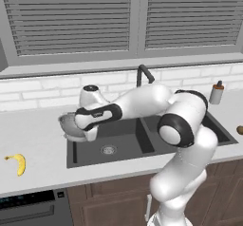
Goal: Put the colander in the sink, put the kiwi, banana, tangerine in the colander, and turn on the sink faucet and pour water over the colander.
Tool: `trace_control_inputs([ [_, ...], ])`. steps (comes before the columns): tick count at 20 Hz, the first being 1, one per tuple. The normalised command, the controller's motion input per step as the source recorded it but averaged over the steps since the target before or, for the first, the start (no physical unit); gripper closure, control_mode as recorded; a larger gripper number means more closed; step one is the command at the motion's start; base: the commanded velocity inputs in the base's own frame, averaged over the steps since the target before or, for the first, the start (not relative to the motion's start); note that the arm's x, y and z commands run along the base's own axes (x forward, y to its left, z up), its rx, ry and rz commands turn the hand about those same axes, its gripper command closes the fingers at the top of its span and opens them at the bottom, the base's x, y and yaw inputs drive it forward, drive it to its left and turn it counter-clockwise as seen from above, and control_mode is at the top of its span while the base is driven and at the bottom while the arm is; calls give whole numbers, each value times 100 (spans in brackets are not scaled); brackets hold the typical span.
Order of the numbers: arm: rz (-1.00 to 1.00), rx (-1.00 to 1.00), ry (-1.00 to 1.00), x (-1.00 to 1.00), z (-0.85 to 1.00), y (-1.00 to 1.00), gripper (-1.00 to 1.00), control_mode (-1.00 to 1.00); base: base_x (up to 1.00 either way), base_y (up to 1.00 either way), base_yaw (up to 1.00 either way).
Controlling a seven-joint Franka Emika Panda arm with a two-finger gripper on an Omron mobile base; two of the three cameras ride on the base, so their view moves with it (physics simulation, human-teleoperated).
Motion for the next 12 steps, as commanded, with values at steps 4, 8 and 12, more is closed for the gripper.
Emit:
trace_control_inputs([
  [4, -69, 0, 31, 0, 6, -58, 100, -100, 0, 0, 0],
  [8, -70, 0, 32, 13, -5, -30, 100, -100, 0, 0, 0],
  [12, -62, -4, 24, 53, -20, -6, 100, -100, 0, 0, 0],
])
